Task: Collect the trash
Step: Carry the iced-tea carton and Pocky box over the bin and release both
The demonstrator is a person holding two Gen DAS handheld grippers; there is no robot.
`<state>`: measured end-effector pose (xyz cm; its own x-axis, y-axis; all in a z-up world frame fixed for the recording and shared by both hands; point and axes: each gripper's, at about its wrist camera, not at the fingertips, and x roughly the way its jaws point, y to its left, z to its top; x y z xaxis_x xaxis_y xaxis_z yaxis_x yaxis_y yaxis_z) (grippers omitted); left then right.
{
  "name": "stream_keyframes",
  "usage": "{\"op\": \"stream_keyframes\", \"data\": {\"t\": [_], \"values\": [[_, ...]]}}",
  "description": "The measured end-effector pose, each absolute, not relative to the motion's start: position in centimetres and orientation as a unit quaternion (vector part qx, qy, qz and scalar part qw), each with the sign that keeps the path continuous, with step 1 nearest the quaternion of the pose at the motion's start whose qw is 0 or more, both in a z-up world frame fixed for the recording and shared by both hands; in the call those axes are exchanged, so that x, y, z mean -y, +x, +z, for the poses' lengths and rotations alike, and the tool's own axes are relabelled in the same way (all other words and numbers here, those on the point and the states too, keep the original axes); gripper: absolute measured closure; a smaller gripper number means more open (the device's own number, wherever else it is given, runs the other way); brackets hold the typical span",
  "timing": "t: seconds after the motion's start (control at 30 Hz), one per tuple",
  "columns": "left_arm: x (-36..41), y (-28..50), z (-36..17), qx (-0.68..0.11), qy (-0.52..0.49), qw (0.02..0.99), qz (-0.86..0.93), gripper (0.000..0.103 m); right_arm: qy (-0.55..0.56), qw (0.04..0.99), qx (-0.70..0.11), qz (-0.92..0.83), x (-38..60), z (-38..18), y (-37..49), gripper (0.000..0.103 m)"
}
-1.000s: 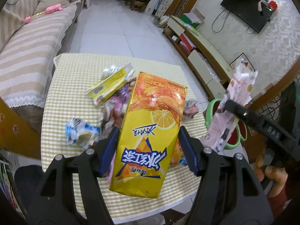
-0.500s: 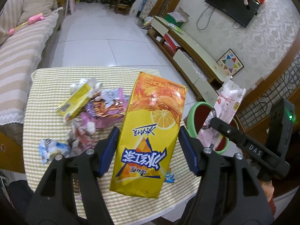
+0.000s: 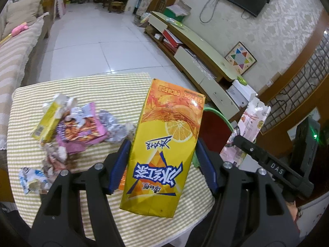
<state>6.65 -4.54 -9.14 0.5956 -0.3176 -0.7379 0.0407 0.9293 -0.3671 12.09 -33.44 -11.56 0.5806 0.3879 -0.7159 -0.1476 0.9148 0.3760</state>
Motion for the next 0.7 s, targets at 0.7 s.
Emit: {"op": "stream_keyframes", "data": {"t": [0.7], "values": [[16.0, 14.1, -12.1, -0.464, -0.117, 0.855, -0.201, 0.041, 0.147, 0.888, -0.434, 0.047, 43.8, -13.7, 14.6, 0.053]]}}
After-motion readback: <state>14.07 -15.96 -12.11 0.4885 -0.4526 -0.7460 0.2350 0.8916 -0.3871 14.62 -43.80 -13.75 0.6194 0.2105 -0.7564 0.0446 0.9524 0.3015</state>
